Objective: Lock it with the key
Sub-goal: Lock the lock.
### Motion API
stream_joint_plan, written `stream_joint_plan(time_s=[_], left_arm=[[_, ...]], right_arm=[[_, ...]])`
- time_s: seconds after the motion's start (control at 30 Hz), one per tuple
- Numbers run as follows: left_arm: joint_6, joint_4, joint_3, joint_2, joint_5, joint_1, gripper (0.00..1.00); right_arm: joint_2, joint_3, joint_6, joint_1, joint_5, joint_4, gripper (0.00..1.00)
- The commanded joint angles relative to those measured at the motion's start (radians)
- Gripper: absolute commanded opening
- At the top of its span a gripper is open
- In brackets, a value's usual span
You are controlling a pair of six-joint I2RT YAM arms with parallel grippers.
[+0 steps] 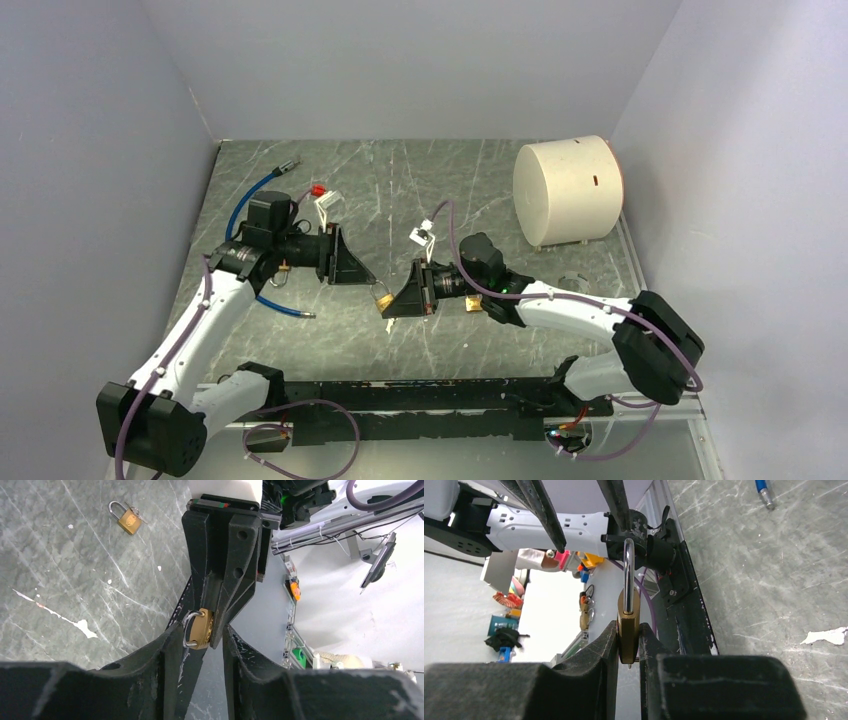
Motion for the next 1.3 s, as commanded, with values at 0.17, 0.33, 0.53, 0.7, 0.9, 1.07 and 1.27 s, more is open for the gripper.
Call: stream_joint_plan(time_s=[0.17,0.33,0.53,0.7,0.9,1.07,1.27], left_arm=[[0.204,-0.162,0.074,0.014,0.061,0.003,0.32],[0.208,-0.159,0.076,0.026,0.036,0.003,0.34],[0.231,-0.181,0.088,0.037,-0.004,0.003,0.44],[0.222,-0.166,0.081,0.047,0.018,0.003,0.41],[0.227,-0.172,0.080,0.059,0.030,-0.003,0.36],[0.233,-0.171,0.078,0.077,0.037,-0.005,0.30],[0.226,-0.157,0.070,0.074,0.041,-0.005,0.10]], right_arm=[[0.014,0.037,0.009,-0.001,-0.060,0.105,0.00],[0.028,0.047,0.011,-0.002,-0.077,0.111,0.00],[0.039,0.056,0.010,0.000,-0.085,0.110,0.00],[0.046,0.063,0.010,-0.001,-0.092,0.112,0.00],[0.057,0.064,0.023,0.000,-0.102,0.141,0.00],[0.055,0.069,0.014,0.000,-0.099,0.129,0.00],[0.058,0.069,0.014,0.000,-0.092,0.126,0.00]])
